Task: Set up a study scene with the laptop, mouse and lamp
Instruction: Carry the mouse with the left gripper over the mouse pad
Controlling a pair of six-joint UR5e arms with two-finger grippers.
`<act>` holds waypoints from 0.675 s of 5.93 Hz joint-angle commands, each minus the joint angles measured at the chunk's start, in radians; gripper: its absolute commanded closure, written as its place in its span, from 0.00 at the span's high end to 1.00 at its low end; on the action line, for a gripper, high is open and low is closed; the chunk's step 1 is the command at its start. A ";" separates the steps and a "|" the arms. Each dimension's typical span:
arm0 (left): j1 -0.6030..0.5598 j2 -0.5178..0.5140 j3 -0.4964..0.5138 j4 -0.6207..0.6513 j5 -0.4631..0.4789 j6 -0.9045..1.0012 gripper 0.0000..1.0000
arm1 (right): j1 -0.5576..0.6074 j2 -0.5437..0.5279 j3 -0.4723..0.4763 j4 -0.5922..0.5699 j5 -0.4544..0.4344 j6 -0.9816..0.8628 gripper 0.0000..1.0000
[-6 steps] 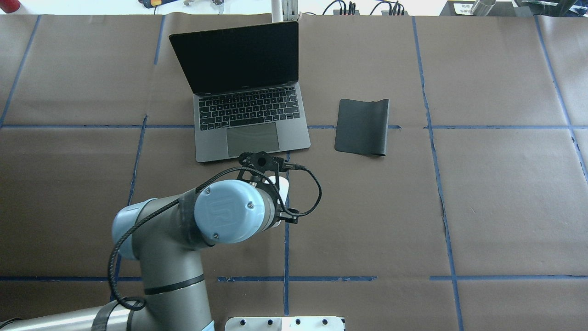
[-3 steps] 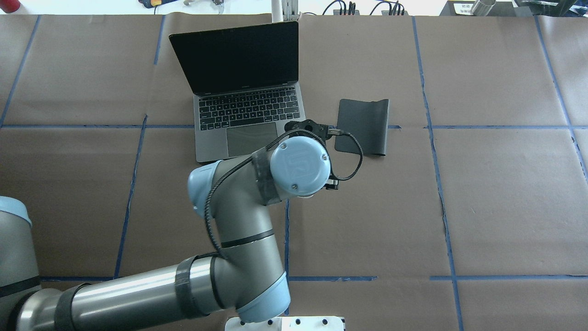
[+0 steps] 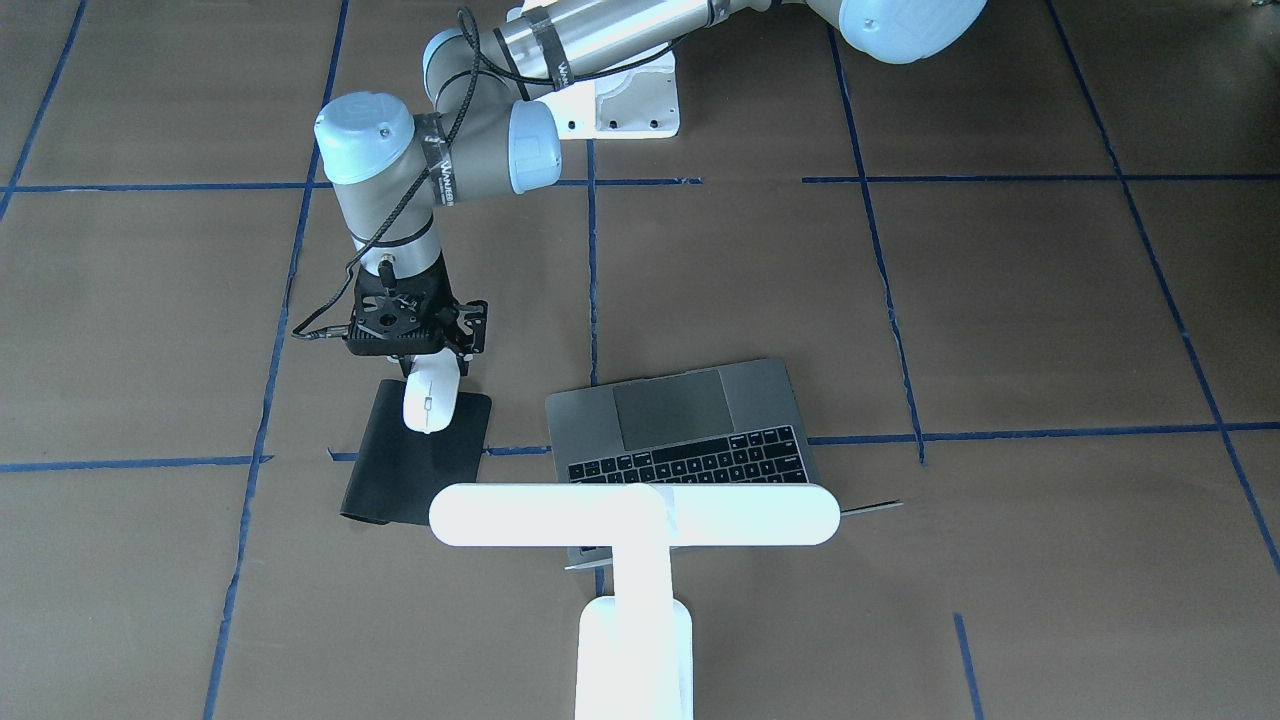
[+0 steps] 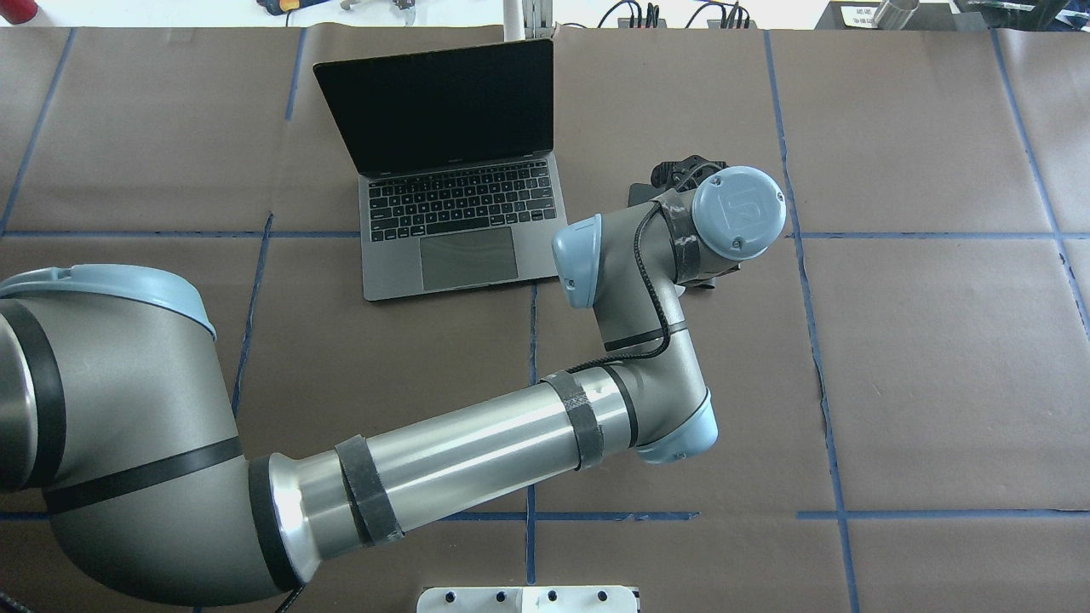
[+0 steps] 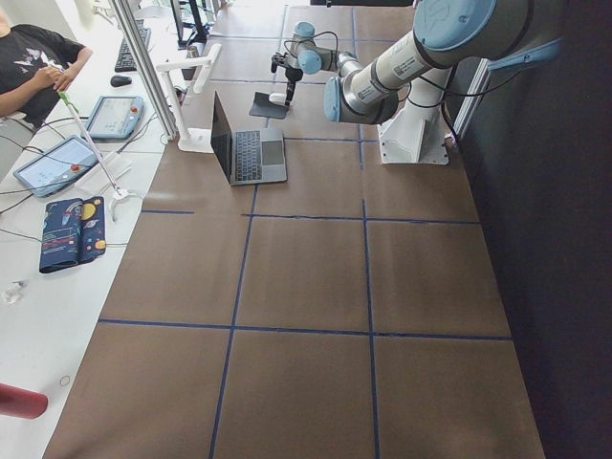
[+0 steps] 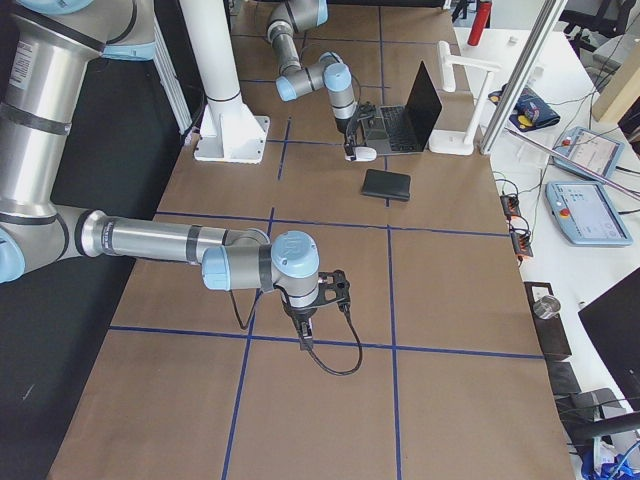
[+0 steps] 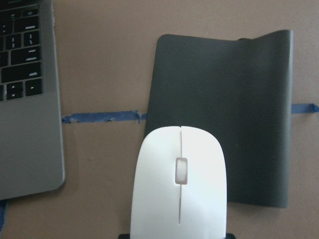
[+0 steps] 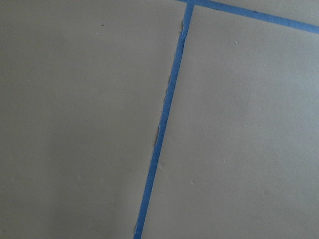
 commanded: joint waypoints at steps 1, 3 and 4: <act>0.002 -0.080 0.132 -0.082 0.003 -0.088 0.57 | 0.001 -0.003 -0.001 0.000 0.003 -0.004 1.00; 0.002 -0.086 0.136 -0.090 0.002 -0.101 0.99 | -0.001 -0.009 0.000 0.003 0.006 -0.007 1.00; 0.002 -0.086 0.136 -0.090 -0.004 -0.098 1.00 | -0.001 -0.009 0.002 0.005 0.006 -0.007 1.00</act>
